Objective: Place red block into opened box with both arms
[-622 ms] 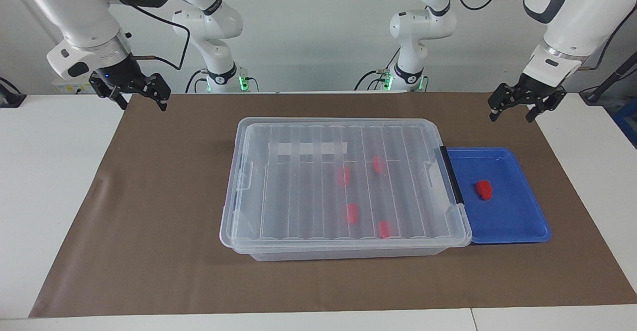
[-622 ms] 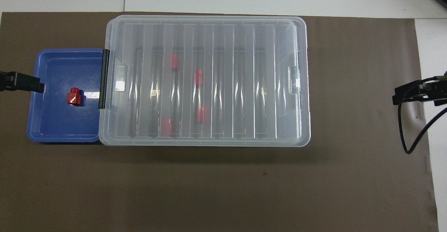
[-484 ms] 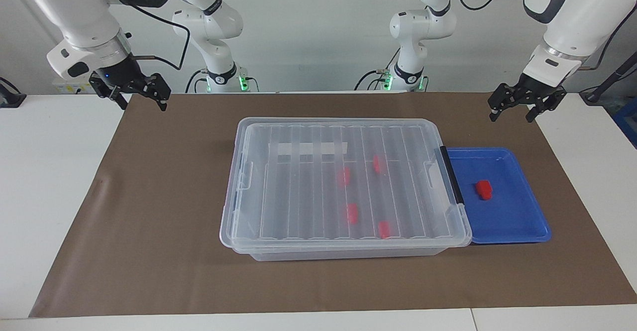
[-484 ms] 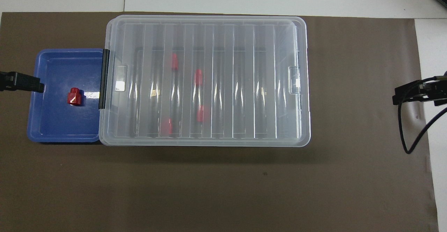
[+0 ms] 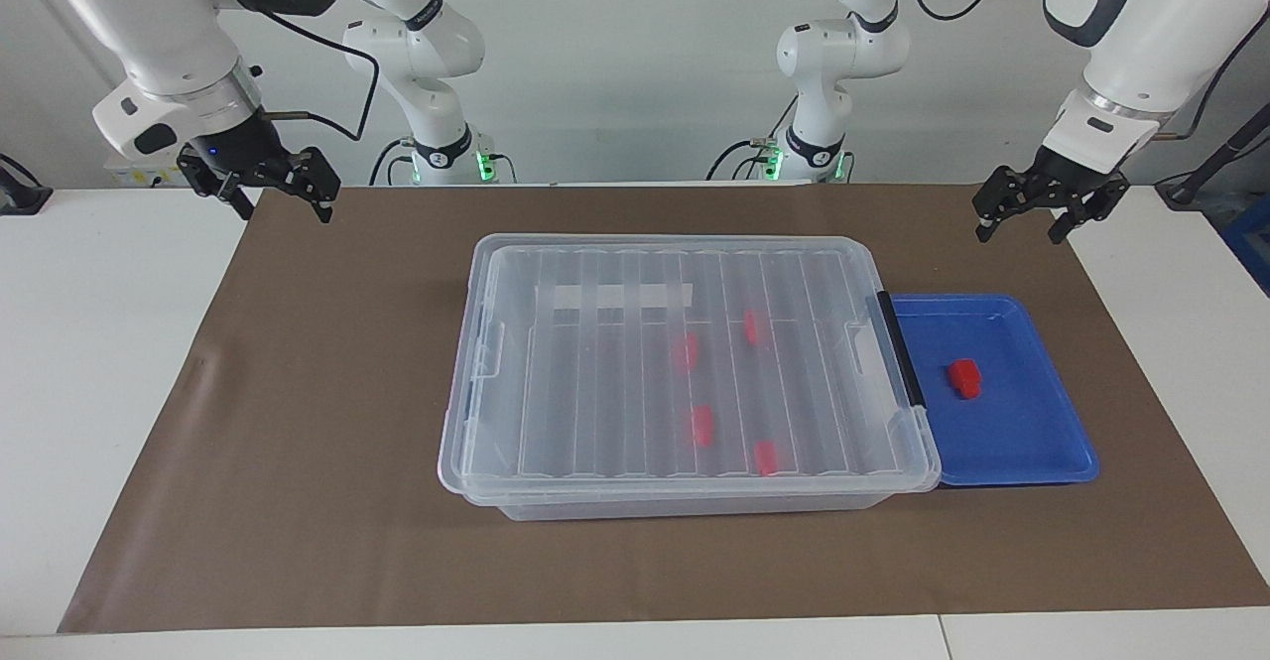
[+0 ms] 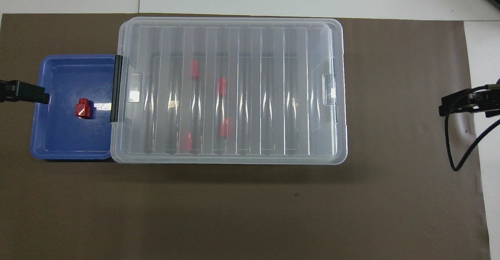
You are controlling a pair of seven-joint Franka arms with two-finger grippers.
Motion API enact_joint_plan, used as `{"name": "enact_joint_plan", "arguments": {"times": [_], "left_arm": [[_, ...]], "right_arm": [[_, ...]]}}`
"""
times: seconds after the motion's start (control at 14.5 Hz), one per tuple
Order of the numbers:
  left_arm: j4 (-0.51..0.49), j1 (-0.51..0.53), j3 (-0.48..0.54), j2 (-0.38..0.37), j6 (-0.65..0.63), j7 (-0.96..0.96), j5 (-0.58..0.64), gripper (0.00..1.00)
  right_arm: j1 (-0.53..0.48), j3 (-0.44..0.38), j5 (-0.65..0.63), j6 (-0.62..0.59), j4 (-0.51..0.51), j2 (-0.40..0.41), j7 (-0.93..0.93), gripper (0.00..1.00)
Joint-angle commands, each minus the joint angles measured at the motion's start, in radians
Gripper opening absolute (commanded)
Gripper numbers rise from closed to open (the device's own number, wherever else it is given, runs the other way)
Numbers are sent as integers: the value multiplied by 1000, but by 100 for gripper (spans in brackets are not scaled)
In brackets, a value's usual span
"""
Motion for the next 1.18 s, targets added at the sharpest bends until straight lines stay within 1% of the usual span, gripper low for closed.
{"name": "enact_joint_plan", "arguments": {"times": [0.0, 0.14, 0.21, 0.28, 0.41, 0.48, 0.69, 0.83, 0.97, 1.11], "left_arm": [[4, -12, 6, -11, -15, -12, 21, 100], [4, -11, 6, -11, -14, -12, 21, 100], [4, -12, 6, -11, -15, -12, 21, 100], [6, -12, 6, -11, -15, -12, 21, 100], [6, -11, 6, -11, -15, -12, 21, 100], [4, -11, 6, -11, -14, -12, 21, 100], [6, -11, 6, -11, -14, -12, 21, 100], [4, -11, 6, -11, -14, -12, 21, 100], [4, -11, 6, -11, -12, -12, 21, 100], [4, -11, 6, -11, -12, -12, 21, 100]], "right_arm": [[20, 9, -9, 50, -41, -28, -10, 100], [29, 12, 11, 109, -67, -17, 10, 100], [60, 12, 49, 154, -95, -10, 42, 100], [89, 12, 54, 186, -104, -5, 69, 100], [117, 12, 60, 255, -106, 44, 88, 100], [147, 12, 63, 295, -107, 75, 103, 100], [222, 12, 63, 392, -107, 153, 198, 100], [236, 12, 63, 445, -110, 199, 211, 100], [236, 12, 54, 482, -117, 228, 200, 100], [233, 11, 42, 498, -146, 230, 195, 100]]}}
